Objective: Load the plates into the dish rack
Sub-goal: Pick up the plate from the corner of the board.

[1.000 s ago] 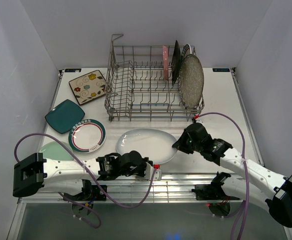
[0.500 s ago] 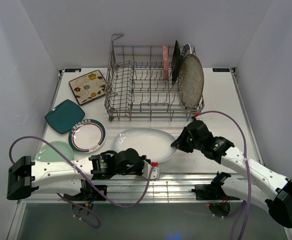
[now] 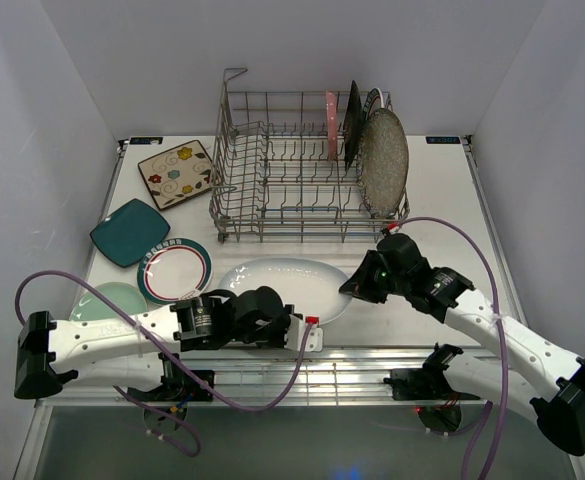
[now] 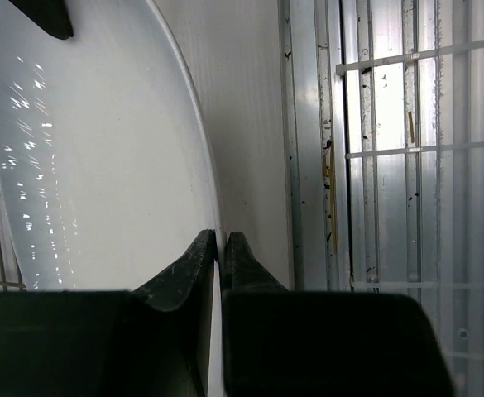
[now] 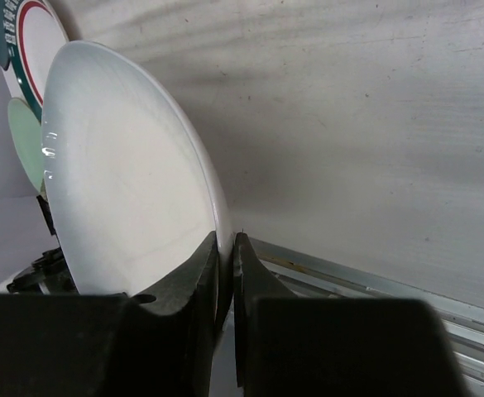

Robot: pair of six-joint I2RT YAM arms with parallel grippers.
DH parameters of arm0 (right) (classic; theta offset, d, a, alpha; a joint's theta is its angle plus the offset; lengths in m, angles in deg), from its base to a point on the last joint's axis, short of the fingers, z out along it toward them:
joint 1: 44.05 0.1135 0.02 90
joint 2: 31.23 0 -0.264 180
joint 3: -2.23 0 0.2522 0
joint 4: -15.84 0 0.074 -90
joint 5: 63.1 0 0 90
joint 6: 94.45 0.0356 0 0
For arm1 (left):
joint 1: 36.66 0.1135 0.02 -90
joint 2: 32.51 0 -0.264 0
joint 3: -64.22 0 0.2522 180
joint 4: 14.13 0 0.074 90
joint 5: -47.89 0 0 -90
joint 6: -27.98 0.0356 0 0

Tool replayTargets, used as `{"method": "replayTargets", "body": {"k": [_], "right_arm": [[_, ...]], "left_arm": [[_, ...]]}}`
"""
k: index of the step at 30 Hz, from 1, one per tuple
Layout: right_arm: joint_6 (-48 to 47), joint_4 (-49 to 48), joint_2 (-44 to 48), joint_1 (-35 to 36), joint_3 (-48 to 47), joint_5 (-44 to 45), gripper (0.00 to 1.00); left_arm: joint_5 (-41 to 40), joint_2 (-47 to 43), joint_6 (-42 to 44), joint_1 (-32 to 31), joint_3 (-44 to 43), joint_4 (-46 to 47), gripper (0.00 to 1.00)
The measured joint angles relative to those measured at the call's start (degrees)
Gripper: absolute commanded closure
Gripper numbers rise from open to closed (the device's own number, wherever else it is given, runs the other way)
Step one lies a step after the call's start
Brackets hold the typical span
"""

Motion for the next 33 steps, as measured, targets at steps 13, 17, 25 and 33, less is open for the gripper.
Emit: {"method": "replayTargets", "body": {"k": [13, 17, 25, 33], "right_arm": [[-2.03, 2.67, -4.22, -0.96, -7.04, -1.31, 0.92], [-4.02, 3.28, -4.96, -1.55, -10.40, 0.00, 0.92], [-8.00, 3.39, -9.20, -1.86, -17.42, 1.84, 0.92], [-11.43, 2.78, -10.93, -2.19, -21.70, 3.41, 0.92]], "left_arm": [[-3.74, 2.36, -0.57, -0.15, -6.88, -7.10, 1.00], [-6.75, 3.10, 0.26, -0.33, -8.46, -7.08, 1.00], [-13.68, 3.80, 2.93, -0.31, -10.32, -6.75, 1.00], [-18.05, 3.76, 6.51, -0.22, -11.06, -5.22, 1.00]]}}
